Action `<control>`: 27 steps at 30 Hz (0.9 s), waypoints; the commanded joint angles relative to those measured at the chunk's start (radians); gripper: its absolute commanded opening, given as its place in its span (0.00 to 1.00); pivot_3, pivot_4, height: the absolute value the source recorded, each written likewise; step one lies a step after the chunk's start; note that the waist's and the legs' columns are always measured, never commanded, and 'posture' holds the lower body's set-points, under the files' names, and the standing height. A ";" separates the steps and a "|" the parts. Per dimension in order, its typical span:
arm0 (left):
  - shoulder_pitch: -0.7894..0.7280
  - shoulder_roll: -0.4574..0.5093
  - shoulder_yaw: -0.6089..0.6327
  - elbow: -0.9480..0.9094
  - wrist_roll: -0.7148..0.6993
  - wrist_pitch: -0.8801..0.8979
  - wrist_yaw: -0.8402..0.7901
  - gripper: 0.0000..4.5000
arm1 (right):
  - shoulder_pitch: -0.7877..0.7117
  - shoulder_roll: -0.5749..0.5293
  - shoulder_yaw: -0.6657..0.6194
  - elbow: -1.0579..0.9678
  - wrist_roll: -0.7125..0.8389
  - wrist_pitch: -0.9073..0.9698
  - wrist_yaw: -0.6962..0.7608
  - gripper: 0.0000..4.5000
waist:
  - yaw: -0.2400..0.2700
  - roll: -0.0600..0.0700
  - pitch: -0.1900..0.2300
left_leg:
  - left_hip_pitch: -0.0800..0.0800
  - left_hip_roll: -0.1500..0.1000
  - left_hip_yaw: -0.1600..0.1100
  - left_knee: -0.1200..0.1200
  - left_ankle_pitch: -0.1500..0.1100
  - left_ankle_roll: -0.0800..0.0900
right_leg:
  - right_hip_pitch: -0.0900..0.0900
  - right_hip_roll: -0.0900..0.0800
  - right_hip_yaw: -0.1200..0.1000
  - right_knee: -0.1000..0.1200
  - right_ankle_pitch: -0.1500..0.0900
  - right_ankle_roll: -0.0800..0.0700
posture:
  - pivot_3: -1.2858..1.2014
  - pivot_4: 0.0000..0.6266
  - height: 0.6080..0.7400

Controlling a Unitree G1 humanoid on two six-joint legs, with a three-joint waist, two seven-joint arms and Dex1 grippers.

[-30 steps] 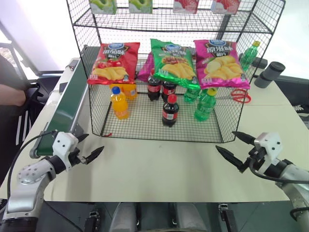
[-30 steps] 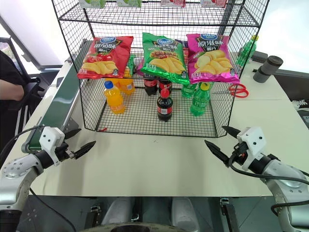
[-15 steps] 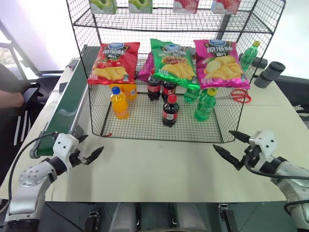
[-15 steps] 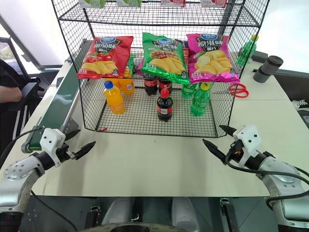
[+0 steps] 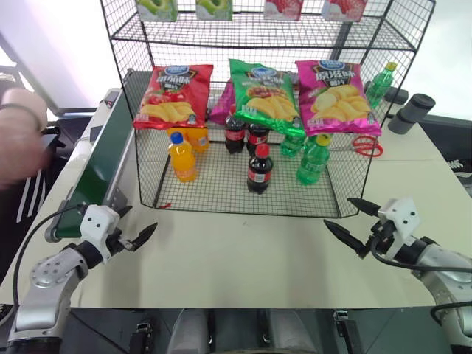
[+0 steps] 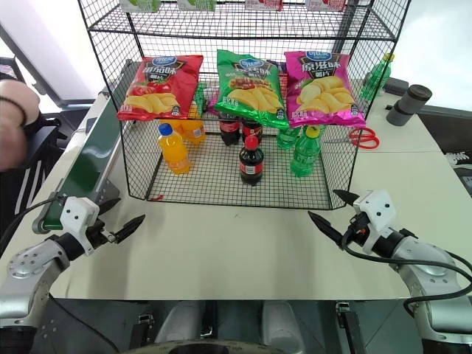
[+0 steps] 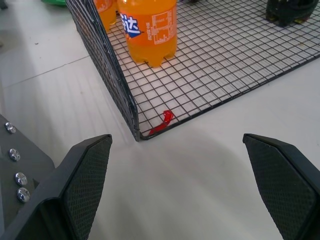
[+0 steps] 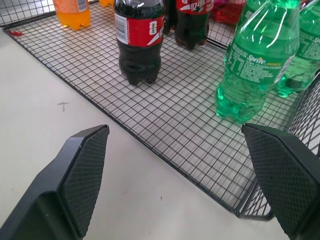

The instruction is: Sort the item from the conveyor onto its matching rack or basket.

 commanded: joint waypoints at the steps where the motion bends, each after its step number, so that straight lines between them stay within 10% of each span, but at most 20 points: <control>1: -0.007 0.002 0.020 -0.036 -0.004 -0.007 0.006 1.00 | -0.015 0.006 -0.003 -0.005 0.003 -0.014 -0.005 0.98 | 0.001 0.000 0.000 | 0.000 0.000 0.000 0.000 0.000 0.000 | 0.000 0.000 0.000 0.000 0.000 0.000 | 0.52 0.24 1.00; 27: 0.002 -0.005 0.004 -0.046 -0.005 0.003 -0.001 1.00 | 0.004 0.001 -0.007 -0.040 0.012 0.005 -0.034 0.98 | 0.001 0.000 0.000 | 0.000 0.000 0.000 0.000 0.000 0.000 | 0.000 0.000 0.000 0.000 0.000 0.000 | 0.52 0.24 1.00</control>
